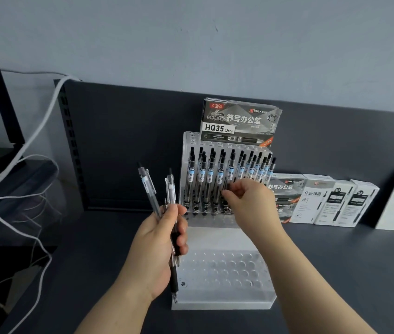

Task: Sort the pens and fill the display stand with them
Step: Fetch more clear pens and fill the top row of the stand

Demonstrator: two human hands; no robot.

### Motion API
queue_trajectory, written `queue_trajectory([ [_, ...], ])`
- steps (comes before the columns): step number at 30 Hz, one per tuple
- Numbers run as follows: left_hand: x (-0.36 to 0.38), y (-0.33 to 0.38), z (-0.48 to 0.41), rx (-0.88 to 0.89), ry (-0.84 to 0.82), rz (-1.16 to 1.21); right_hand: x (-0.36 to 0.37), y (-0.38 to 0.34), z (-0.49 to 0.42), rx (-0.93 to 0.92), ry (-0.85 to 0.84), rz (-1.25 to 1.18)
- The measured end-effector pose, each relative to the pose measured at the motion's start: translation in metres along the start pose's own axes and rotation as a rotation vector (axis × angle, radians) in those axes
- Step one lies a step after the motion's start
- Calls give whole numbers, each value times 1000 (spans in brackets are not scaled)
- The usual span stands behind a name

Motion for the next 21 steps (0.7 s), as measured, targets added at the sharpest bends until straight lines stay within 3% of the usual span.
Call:
queue_trajectory([
  [11, 8, 0, 2, -42, 0, 37, -3, -4, 2, -38, -79, 132],
  [15, 11, -2, 1, -57, 21, 108, -17, -15, 22, -61, 40, -95],
  [21, 26, 1, 2, -44, -36, 116, 9, -38, 59, -5, -456, -434],
])
Point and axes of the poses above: each hand's wrist, its own z-axis away from the middle knuckle, its own x-axis out of the palm, y = z × x, the point moved 5 cm from there along -z, towards the middle knuckle, and after that the axes turned 8 degrees about -z, right-handed, at the moved point
